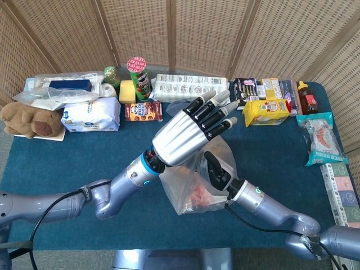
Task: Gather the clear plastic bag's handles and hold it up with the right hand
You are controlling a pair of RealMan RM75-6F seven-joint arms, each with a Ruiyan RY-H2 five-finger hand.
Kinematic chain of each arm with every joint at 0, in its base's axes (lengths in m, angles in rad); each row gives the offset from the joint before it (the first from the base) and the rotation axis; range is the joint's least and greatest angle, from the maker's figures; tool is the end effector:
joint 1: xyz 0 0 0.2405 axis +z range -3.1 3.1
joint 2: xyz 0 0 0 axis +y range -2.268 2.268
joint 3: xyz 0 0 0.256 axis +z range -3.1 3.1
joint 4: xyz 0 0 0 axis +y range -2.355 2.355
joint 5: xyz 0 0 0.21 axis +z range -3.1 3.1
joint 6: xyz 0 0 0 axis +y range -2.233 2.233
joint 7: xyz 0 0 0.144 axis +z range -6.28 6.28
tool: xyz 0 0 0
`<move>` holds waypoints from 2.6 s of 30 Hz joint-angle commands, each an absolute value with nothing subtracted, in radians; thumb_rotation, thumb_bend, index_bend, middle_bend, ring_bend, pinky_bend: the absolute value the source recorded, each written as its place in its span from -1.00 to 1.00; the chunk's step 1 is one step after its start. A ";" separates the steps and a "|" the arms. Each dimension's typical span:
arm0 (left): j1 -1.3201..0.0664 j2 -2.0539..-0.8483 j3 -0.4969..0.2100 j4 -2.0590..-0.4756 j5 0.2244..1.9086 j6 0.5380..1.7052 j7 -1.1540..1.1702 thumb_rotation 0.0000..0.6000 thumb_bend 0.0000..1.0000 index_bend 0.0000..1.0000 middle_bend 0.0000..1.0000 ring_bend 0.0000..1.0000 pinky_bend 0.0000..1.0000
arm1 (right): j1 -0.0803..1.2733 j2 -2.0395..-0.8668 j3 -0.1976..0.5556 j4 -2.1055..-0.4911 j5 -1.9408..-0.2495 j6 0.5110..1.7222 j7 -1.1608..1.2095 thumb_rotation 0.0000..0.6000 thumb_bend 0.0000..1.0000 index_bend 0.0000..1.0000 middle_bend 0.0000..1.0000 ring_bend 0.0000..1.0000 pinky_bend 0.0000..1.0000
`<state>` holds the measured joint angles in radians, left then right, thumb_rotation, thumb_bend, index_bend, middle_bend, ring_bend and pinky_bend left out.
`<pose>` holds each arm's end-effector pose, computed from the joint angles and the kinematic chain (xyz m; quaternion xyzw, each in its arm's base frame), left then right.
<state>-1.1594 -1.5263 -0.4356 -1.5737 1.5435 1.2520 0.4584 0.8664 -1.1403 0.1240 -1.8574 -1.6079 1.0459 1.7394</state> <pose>0.1057 0.3368 0.0786 -0.6641 0.0191 -0.6697 0.3319 -0.0496 -0.3007 0.0833 -0.3519 0.7591 -0.4958 0.2327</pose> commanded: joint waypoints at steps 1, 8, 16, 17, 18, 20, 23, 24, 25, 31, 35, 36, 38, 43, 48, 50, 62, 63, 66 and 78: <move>-1.158 -1.524 -0.433 -1.573 1.542 1.254 0.457 1.00 -0.74 -0.45 -0.56 -0.83 -0.58 | 0.862 -1.141 0.121 -1.853 -1.610 1.047 1.747 -0.63 -0.71 -0.43 -0.27 -0.39 -0.55; -1.153 -1.521 -0.426 -1.568 1.540 1.260 0.451 1.00 -0.75 -0.45 -0.56 -0.83 -0.58 | 0.856 -1.142 0.120 -1.845 -1.609 1.052 1.789 -0.63 -0.69 -0.22 -0.06 -0.16 -0.33; -1.151 -1.519 -0.420 -1.568 1.545 1.269 0.439 1.00 -0.74 -0.45 -0.56 -0.83 -0.58 | 0.853 -1.140 0.127 -1.839 -1.604 1.053 1.834 -0.62 -0.60 0.03 0.20 0.16 -0.01; -1.150 -1.518 -0.420 -1.569 1.546 1.271 0.437 1.00 -0.74 -0.45 -0.56 -0.83 -0.58 | 0.853 -1.141 0.127 -1.835 -1.602 1.052 1.845 -0.61 -0.59 0.06 0.23 0.19 0.02; -1.149 -1.517 -0.420 -1.570 1.547 1.273 0.436 1.00 -0.74 -0.45 -0.56 -0.83 -0.58 | 0.852 -1.141 0.127 -1.833 -1.602 1.052 1.852 -0.59 -0.59 0.08 0.25 0.21 0.04; -1.147 -1.515 -0.418 -1.571 1.548 1.275 0.433 1.00 -0.74 -0.44 -0.56 -0.83 -0.58 | 0.851 -1.143 0.128 -1.827 -1.606 1.056 1.876 -0.42 -0.57 0.12 0.31 0.26 0.10; -1.142 -1.511 -0.414 -1.574 1.548 1.277 0.429 1.00 -0.74 -0.44 -0.56 -0.83 -0.58 | 0.850 -1.145 0.127 -1.815 -1.617 1.064 1.921 -0.18 -0.55 0.16 0.36 0.37 0.22; -1.140 -1.509 -0.412 -1.575 1.549 1.278 0.428 1.00 -0.74 -0.45 -0.56 -0.83 -0.58 | 0.850 -1.143 0.126 -1.810 -1.622 1.066 1.933 -0.12 -0.55 0.17 0.37 0.40 0.25; -1.137 -1.505 -0.409 -1.578 1.550 1.279 0.428 1.00 -0.74 -0.45 -0.56 -0.83 -0.58 | 0.849 -1.142 0.126 -1.806 -1.624 1.068 1.946 -0.03 -0.55 0.18 0.38 0.44 0.29; -1.105 -1.463 -0.381 -1.621 1.545 1.268 0.436 1.00 -0.76 -0.51 -0.60 -0.90 -0.63 | 0.849 -1.120 0.116 -1.780 -1.643 1.075 2.018 0.11 -0.55 0.20 0.40 0.51 0.36; -1.078 -1.409 -0.365 -1.687 1.520 1.241 0.492 1.00 -0.78 -0.66 -0.71 -0.98 -0.66 | 0.851 -1.101 0.110 -1.774 -1.646 1.070 2.037 0.12 -0.55 0.20 0.40 0.52 0.38; -1.070 -1.397 -0.362 -1.702 1.519 1.241 0.500 1.00 -0.78 -0.69 -0.72 -0.99 -0.66 | 0.851 -1.096 0.109 -1.773 -1.646 1.069 2.041 0.12 -0.55 0.20 0.40 0.52 0.38; -1.051 -1.369 -0.355 -1.742 1.512 1.241 0.522 1.00 -0.79 -0.73 -0.74 -1.00 -0.67 | 0.850 -1.088 0.108 -1.772 -1.643 1.067 2.047 0.11 -0.55 0.20 0.40 0.53 0.38; -1.002 -1.286 -0.329 -1.858 1.498 1.234 0.600 1.00 -0.81 -0.83 -0.78 -1.00 -0.68 | 0.851 -1.071 0.106 -1.776 -1.642 1.066 2.068 0.12 -0.55 0.20 0.40 0.53 0.39; -0.931 -1.196 -0.295 -1.985 1.488 1.253 0.665 1.00 -0.82 -0.86 -0.80 -1.00 -0.68 | 0.850 -1.055 0.106 -1.777 -1.635 1.064 2.090 0.12 -0.55 0.20 0.40 0.53 0.39; -0.909 -1.178 -0.287 -2.015 1.487 1.268 0.671 1.00 -0.82 -0.86 -0.81 -1.00 -0.68 | 0.849 -1.051 0.108 -1.778 -1.630 1.064 2.098 0.12 -0.55 0.20 0.39 0.53 0.39; -0.630 -1.060 -0.103 -2.174 1.499 1.418 0.650 1.00 -0.82 -0.87 -0.82 -1.00 -0.68 | 0.837 -0.992 0.133 -1.835 -1.575 1.048 2.179 0.36 -0.56 0.20 0.38 0.51 0.44; -0.612 -1.054 -0.086 -2.173 1.497 1.422 0.651 1.00 -0.82 -0.87 -0.82 -1.00 -0.68 | 0.836 -0.984 0.137 -1.847 -1.566 1.043 2.190 0.37 -0.56 0.20 0.38 0.51 0.45; -0.564 -1.044 -0.039 -2.173 1.501 1.426 0.661 1.00 -0.82 -0.87 -0.82 -1.00 -0.68 | 0.833 -0.962 0.150 -1.879 -1.546 1.032 2.213 0.41 -0.56 0.20 0.38 0.50 0.48; -0.357 -1.101 0.115 -2.083 1.524 1.476 0.625 1.00 -0.82 -0.87 -0.82 -1.00 -0.68 | 0.819 -0.855 0.242 -1.980 -1.502 1.008 2.355 0.69 -0.56 0.20 0.39 0.49 0.57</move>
<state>-0.3783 -1.0857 0.0996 -2.1030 1.5206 1.4657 0.6424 0.8235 -0.8684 0.2268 -1.9706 -1.5036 1.0044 2.3357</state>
